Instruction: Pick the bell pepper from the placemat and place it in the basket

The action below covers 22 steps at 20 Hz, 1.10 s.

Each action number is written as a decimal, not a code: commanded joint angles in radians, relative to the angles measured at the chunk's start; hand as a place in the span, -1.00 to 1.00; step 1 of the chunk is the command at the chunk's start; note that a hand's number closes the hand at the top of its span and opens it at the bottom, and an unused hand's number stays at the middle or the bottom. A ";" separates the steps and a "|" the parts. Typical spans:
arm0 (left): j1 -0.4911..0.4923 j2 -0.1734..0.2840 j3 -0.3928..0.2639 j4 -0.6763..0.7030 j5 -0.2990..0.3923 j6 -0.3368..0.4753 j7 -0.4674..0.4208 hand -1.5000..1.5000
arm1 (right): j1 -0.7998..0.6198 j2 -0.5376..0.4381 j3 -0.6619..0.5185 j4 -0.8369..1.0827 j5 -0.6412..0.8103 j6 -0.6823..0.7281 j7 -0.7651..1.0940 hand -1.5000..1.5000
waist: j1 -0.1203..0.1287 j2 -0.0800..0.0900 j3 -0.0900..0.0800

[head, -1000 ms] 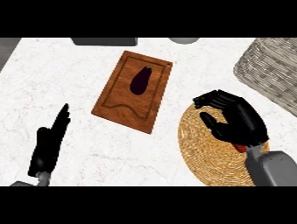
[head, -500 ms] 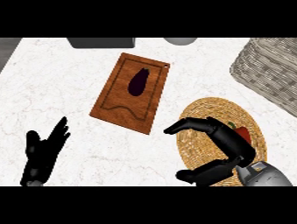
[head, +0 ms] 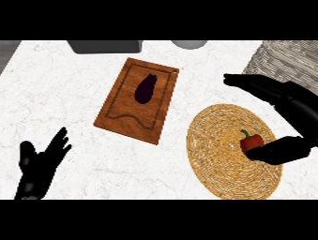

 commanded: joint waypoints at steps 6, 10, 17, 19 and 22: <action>0.042 -0.011 -0.018 0.019 -0.021 0.003 0.023 0.00 | -0.146 -0.358 -0.189 -0.055 -0.214 0.431 0.143 -1.00 | 0.002 0.008 -0.005; 0.062 -0.002 -0.003 0.028 -0.011 -0.022 0.006 0.00 | -0.154 -0.461 -0.192 -0.005 -0.284 0.607 0.142 -1.00 | 0.011 0.012 -0.005; 0.036 -0.038 -0.001 0.055 -0.028 -0.037 0.006 0.00 | -0.182 -0.486 -0.220 0.011 -0.258 0.737 0.130 -1.00 | 0.018 0.015 -0.004; 0.080 -0.023 0.024 0.059 -0.021 -0.059 -0.035 0.00 | -0.138 -0.477 -0.256 0.005 -0.255 0.729 0.096 -1.00 | 0.017 0.014 -0.003; 0.037 -0.043 0.000 0.005 -0.048 -0.019 0.054 0.00 | -0.112 -0.426 -0.227 -0.045 -0.224 0.705 0.137 -1.00 | 0.016 0.014 -0.003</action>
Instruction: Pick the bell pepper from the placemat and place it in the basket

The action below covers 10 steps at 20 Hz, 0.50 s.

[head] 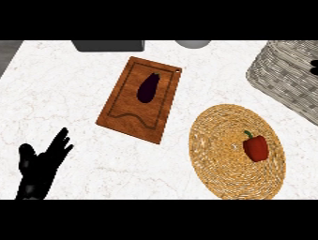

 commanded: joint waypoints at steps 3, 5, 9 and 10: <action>0.030 -0.005 0.007 0.068 -0.015 -0.026 0.021 0.00 | 0.117 0.093 -0.014 -0.061 0.054 -0.029 0.007 -1.00 | -0.006 0.006 -0.006; 0.021 -0.047 -0.026 0.062 -0.051 0.017 0.024 0.00 | 0.106 0.165 0.059 -0.042 0.131 -0.062 0.005 -1.00 | 0.008 0.010 -0.006; 0.048 -0.024 -0.010 -0.011 -0.037 -0.006 0.085 0.00 | 0.177 0.211 0.027 -0.049 0.209 -0.091 -0.059 -1.00 | 0.005 0.007 -0.005; 0.018 -0.011 0.029 0.082 -0.017 -0.060 0.030 0.00 | 0.121 0.223 0.040 -0.004 0.201 -0.068 -0.043 -1.00 | 0.009 0.009 -0.006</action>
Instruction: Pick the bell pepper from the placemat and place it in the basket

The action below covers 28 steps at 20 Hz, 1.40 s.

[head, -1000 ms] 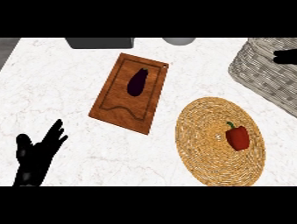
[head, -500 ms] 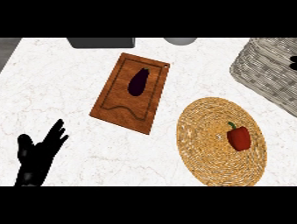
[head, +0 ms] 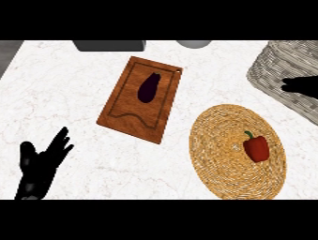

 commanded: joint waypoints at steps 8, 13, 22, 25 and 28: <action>0.068 -0.042 -0.019 0.028 -0.041 -0.008 0.005 0.00 | 0.112 0.134 0.148 -0.002 0.326 -0.128 -0.076 -1.00 | 0.006 0.006 -0.007; -0.012 -0.067 0.003 0.065 -0.054 0.001 0.041 0.00 | 0.106 0.167 0.168 0.162 0.439 -0.200 -0.215 -1.00 | 0.005 0.008 -0.007; 0.040 -0.083 0.014 0.030 -0.092 0.000 0.040 0.00 | 0.191 0.235 0.179 0.165 0.544 -0.276 -0.269 -1.00 | -0.002 0.005 -0.007; -0.035 -0.054 0.072 0.133 -0.056 -0.067 0.024 0.00 | 0.141 0.243 0.182 0.295 0.597 -0.334 -0.356 -1.00 | 0.001 0.009 -0.007; -0.008 -0.083 0.046 0.086 -0.099 -0.034 0.036 0.00 | 0.174 0.288 0.183 0.244 0.607 -0.312 -0.307 -1.00 | -0.002 0.006 -0.007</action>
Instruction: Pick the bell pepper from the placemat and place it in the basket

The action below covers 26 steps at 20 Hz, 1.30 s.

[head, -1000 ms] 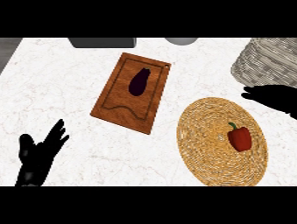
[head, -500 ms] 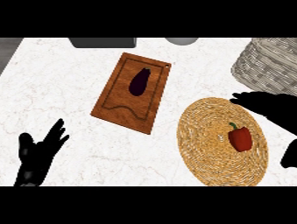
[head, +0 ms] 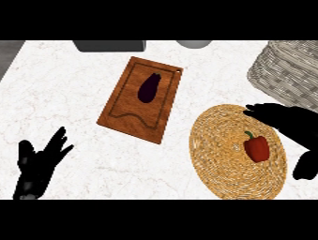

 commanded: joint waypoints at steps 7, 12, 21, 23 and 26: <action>0.047 0.000 0.031 0.029 -0.006 -0.046 0.018 0.00 | -0.001 0.062 0.005 0.127 0.107 -0.074 -0.103 -1.00 | 0.001 0.009 -0.011; 0.045 -0.057 0.001 0.011 -0.041 -0.008 0.040 0.00 | -0.037 0.140 0.064 0.165 0.197 -0.075 -0.039 -1.00 | 0.003 0.008 -0.011; 0.029 -0.048 0.044 -0.015 -0.040 -0.032 0.097 0.00 | 0.022 0.169 0.065 0.239 0.288 -0.132 -0.078 -1.00 | -0.001 0.008 -0.011; 0.030 -0.059 0.042 0.056 -0.067 -0.045 0.029 0.00 | -0.037 0.169 0.048 0.288 0.291 -0.120 -0.113 -1.00 | 0.002 0.009 -0.012; 0.064 -0.053 0.048 0.020 -0.064 -0.064 0.024 0.00 | -0.035 0.161 0.031 0.319 0.301 -0.134 -0.155 -1.00 | 0.003 0.009 -0.011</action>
